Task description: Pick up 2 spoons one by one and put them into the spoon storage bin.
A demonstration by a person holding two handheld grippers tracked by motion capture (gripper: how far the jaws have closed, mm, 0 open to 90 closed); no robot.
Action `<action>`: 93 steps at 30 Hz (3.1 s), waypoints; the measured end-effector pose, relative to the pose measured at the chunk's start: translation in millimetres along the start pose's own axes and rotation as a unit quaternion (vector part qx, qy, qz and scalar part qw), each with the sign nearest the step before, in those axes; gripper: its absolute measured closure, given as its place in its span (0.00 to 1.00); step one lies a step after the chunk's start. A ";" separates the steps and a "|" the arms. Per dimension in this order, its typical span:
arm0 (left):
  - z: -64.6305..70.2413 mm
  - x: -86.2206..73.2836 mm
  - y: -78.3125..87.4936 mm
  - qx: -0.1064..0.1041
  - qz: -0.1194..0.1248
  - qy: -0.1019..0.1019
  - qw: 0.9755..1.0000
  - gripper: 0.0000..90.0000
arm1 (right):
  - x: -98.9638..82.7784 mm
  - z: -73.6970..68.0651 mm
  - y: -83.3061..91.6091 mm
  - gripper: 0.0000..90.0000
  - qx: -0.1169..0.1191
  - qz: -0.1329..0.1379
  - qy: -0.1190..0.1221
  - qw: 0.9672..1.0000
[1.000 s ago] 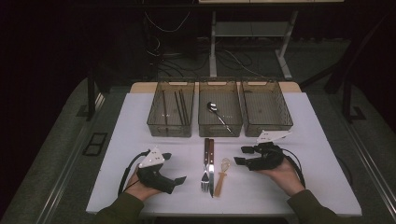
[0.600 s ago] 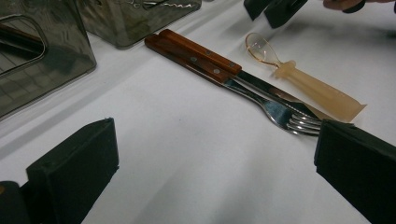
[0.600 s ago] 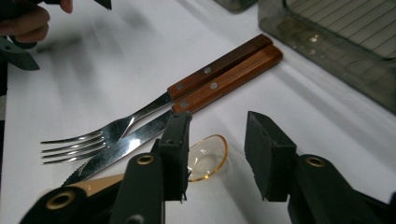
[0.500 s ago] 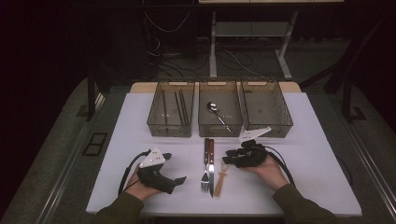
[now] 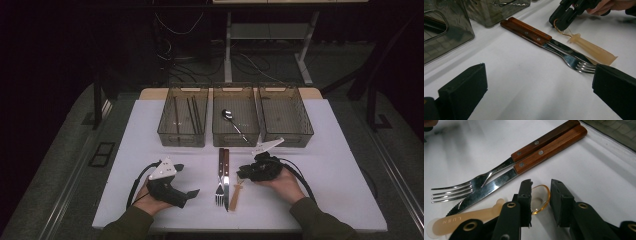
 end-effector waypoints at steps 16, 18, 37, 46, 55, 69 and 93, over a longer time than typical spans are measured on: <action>0.1 -0.4 -0.6 0.002 -0.002 0.001 1.000 0.00 | -2.0 2.1 4.6 0.90 0.014 -0.008 0.010 1.000; 0.1 -0.4 -0.6 0.001 -0.002 0.001 1.000 0.00 | -2.1 3.2 6.3 0.91 0.013 -0.009 0.007 1.000; 0.5 0.0 -0.6 0.000 -0.003 -0.001 1.000 0.00 | 8.1 -1.2 29.9 0.96 0.022 0.032 0.012 0.999; 0.5 -0.1 -0.9 -0.001 -0.004 -0.003 1.000 0.00 | 11.9 3.7 41.0 0.96 -0.003 0.051 0.007 0.999; 0.2 -0.3 -1.5 0.000 -0.006 -0.004 1.000 0.00 | 20.9 13.6 58.5 0.96 -0.028 0.079 -0.004 0.996; -0.9 -1.6 -1.5 0.004 -0.003 -0.005 1.000 0.00 | 40.6 31.1 80.2 0.97 -0.059 0.125 -0.029 0.990; 1.1 -0.7 -2.5 0.001 -0.002 -0.006 1.000 0.00 | 117.1 71.9 98.1 0.97 -0.142 0.163 -0.078 0.973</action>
Point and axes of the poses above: each handheld gripper's, and its own axes: y roughly backward along the jaws, x roughly out of its top, z roughly to its right, the point moved 3 cm from there along -y, roughly forward along the jaws
